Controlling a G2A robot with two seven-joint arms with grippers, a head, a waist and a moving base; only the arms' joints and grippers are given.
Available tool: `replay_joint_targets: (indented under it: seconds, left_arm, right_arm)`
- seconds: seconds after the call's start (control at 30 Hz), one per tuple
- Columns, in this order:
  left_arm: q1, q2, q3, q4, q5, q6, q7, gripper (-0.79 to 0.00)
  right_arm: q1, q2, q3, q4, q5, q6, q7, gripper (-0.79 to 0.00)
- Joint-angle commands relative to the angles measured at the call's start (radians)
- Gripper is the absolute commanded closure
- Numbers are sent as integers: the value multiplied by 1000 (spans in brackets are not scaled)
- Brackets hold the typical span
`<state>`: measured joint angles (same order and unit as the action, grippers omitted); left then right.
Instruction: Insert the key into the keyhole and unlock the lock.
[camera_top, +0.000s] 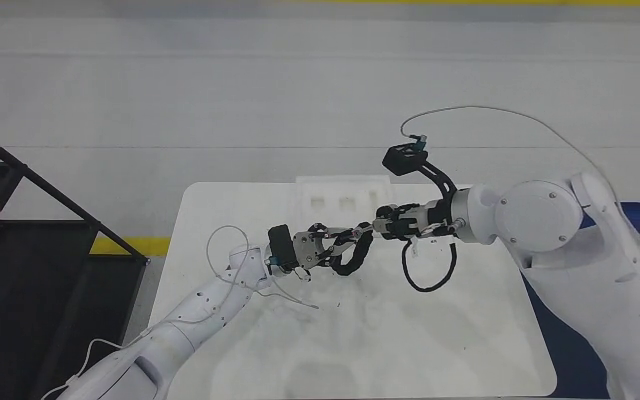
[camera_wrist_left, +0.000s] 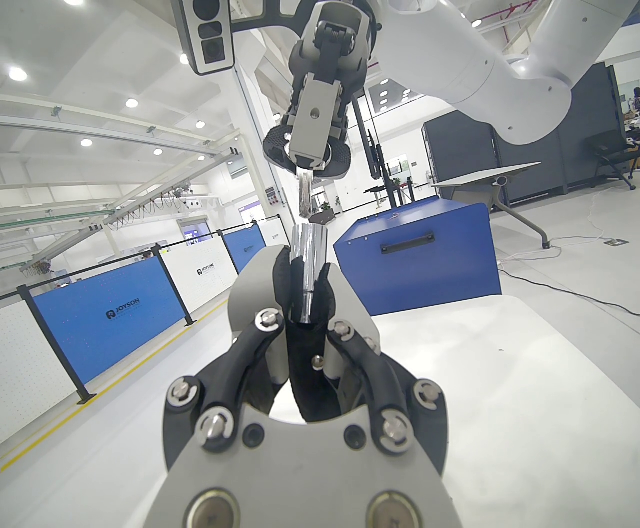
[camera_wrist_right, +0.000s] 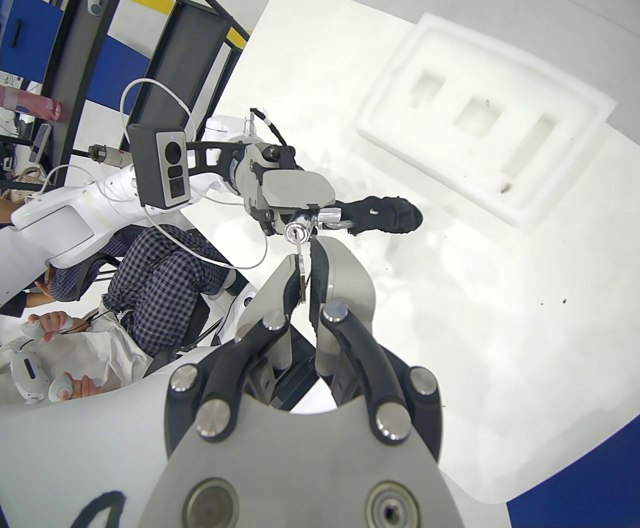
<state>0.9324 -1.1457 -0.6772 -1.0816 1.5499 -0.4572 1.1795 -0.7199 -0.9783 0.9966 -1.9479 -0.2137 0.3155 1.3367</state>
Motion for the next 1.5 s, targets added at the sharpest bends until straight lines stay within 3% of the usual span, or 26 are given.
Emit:
replay_joint_targets:
  seconds: [0.0,1.27,1.47]
  left_arm:
    - [0,0,0,0,0,0,0,0]
    - [0,0,0,0,0,0,0,0]
    - [0,0,0,0,0,0,0,0]
  right_arm:
    - [3,0,-5,2,1,10,5,0]
    - [16,-5,-52,9,13,50,-41,0]
    - [39,-7,-83,2,-42,62,-17,0]
